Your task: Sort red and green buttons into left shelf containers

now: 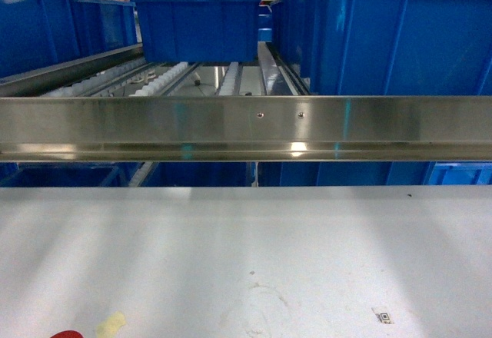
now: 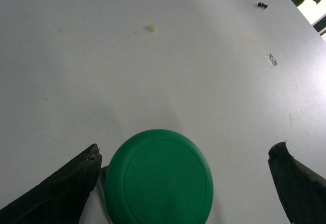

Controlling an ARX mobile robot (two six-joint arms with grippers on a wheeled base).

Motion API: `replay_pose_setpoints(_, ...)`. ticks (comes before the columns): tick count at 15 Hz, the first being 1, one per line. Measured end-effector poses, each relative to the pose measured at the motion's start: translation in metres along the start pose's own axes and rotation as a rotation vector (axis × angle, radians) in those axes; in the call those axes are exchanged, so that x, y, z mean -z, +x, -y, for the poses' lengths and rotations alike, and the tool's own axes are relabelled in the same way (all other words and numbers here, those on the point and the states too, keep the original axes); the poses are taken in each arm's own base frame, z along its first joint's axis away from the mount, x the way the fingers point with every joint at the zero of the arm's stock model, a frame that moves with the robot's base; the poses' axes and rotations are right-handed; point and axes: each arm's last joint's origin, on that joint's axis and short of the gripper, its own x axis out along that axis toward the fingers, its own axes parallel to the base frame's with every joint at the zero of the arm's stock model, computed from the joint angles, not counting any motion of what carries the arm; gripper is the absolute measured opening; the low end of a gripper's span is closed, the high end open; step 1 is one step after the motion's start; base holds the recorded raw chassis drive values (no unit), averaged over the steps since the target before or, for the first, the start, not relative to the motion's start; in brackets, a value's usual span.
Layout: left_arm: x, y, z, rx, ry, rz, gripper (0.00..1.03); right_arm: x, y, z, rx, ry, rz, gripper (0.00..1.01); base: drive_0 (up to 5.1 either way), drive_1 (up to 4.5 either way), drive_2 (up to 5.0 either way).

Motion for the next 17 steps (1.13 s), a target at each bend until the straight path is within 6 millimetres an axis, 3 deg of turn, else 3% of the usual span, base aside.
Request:
replay_pose_setpoints(5,0.0000,0.0000,0.0000,0.000,0.000,0.000,0.98,0.0010,0.0015,-0.0008,0.009,-0.003,-0.005,0.98,0.0,0.00,0.0)
replay_pose_setpoints(12,0.0000,0.0000,0.0000,0.000,0.000,0.000,0.98,0.0009,0.0016,-0.0008,0.010,-0.006,-0.005,0.34,0.0,0.00,0.0)
replay_pose_setpoints(17,0.0000,0.0000,0.0000,0.000,0.000,0.000,0.98,-0.0027,-0.0013,-0.0034,-0.014,-0.010,0.010,0.33,0.0,0.00,0.0)
